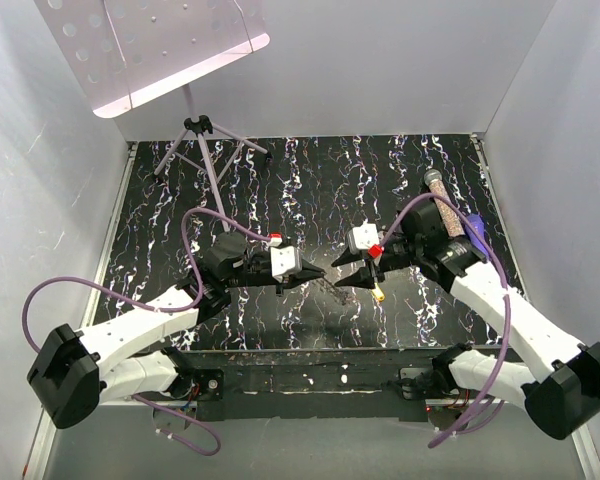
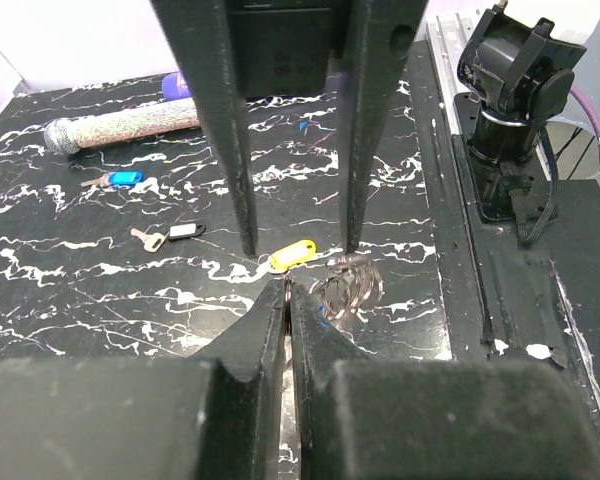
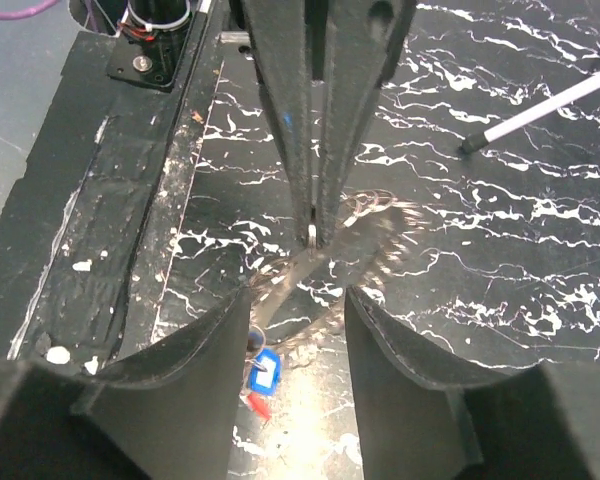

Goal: Put the keys on the keyring

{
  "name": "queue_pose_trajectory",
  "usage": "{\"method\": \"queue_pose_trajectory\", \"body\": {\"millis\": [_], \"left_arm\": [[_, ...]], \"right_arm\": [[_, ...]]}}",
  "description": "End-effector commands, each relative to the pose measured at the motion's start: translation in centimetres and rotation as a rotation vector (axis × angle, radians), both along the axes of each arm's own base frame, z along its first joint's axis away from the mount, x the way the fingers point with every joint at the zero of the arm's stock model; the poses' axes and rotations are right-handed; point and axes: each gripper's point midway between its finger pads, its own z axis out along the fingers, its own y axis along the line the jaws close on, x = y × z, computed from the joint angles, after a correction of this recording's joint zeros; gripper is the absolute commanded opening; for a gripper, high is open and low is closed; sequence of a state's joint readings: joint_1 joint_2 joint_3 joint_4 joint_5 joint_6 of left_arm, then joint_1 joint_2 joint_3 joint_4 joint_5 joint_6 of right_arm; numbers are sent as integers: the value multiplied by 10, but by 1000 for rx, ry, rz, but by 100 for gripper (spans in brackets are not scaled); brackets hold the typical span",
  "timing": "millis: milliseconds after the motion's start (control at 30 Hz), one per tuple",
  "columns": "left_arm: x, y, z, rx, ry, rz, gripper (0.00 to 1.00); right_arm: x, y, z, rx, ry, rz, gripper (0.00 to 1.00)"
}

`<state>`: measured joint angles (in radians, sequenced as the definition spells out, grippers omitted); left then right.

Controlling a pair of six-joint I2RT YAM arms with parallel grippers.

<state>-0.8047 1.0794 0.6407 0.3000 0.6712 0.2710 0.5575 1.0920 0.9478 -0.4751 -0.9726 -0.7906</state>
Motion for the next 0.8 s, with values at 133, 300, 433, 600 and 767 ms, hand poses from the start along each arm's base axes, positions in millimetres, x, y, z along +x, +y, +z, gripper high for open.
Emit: {"method": "queue_pose_trajectory", "body": {"millis": [133,300,433,600,767], "left_arm": [[-6,-4,18,-78,-70,-52,0],[-6,-1,18,-72,-87,-39,0],[-4,1,16,-59,-89,-23,0],[-3,4,19,-59,-107,-8,0],[-5,4,21,-61,-120,-8,0]], "right_arm": [[7,19,40,168,-39,-72,38],[0,20,32,159,-2,-46,31],[-4,19,28,151,27,-43,28],[-11,14,21,130,57,-50,29],[-11,11,13,114,70,-74,32]]}}
